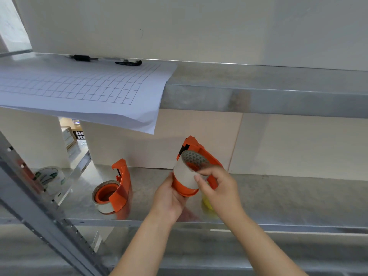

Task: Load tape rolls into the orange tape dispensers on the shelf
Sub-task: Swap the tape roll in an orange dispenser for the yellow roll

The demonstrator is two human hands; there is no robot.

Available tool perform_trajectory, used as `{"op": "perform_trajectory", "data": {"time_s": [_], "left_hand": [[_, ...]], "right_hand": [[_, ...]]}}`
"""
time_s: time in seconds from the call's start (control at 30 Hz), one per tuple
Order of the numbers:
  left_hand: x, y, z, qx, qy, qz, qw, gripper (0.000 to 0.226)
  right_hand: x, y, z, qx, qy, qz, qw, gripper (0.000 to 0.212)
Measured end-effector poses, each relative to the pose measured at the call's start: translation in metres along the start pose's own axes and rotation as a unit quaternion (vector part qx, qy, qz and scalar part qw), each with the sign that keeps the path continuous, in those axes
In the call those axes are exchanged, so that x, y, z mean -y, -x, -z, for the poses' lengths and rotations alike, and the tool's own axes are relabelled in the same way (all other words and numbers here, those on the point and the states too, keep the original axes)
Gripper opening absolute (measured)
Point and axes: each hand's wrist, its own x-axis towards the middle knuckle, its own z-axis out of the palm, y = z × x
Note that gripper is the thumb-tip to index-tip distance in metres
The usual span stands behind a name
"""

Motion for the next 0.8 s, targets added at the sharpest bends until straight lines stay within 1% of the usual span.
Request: {"op": "perform_trajectory", "data": {"time_s": [0.07, 0.13, 0.23, 0.4, 0.53, 0.67, 0.8], "left_hand": [[-0.001, 0.003, 0.002, 0.009, 0.014, 0.001, 1.000, 0.035], [-0.002, 0.006, 0.004, 0.009, 0.022, 0.003, 1.000, 0.037], [-0.004, 0.008, 0.007, 0.002, 0.032, 0.008, 0.999, 0.044], [-0.004, 0.011, 0.009, -0.005, 0.051, 0.008, 0.999, 0.046], [-0.005, 0.014, 0.009, -0.005, 0.045, 0.010, 0.999, 0.049], [-0.008, 0.016, 0.007, 0.001, 0.051, 0.009, 0.999, 0.047], [-0.007, 0.013, 0.002, 0.005, 0.040, 0.002, 0.999, 0.043]], "right_hand": [[0.001, 0.004, -0.002, 0.019, 0.024, 0.060, 0.998, 0.006], [0.001, 0.005, -0.001, 0.035, 0.029, 0.082, 0.996, 0.007], [0.001, 0.009, -0.002, 0.032, 0.021, 0.086, 0.996, 0.007], [0.000, 0.020, -0.014, 0.016, 0.025, 0.092, 0.995, 0.009], [-0.001, 0.023, -0.017, 0.010, 0.023, 0.094, 0.995, 0.010], [0.001, 0.020, -0.014, 0.006, 0.018, 0.095, 0.995, 0.009], [0.005, 0.012, -0.008, -0.013, -0.014, 0.066, 0.998, 0.005]]}}
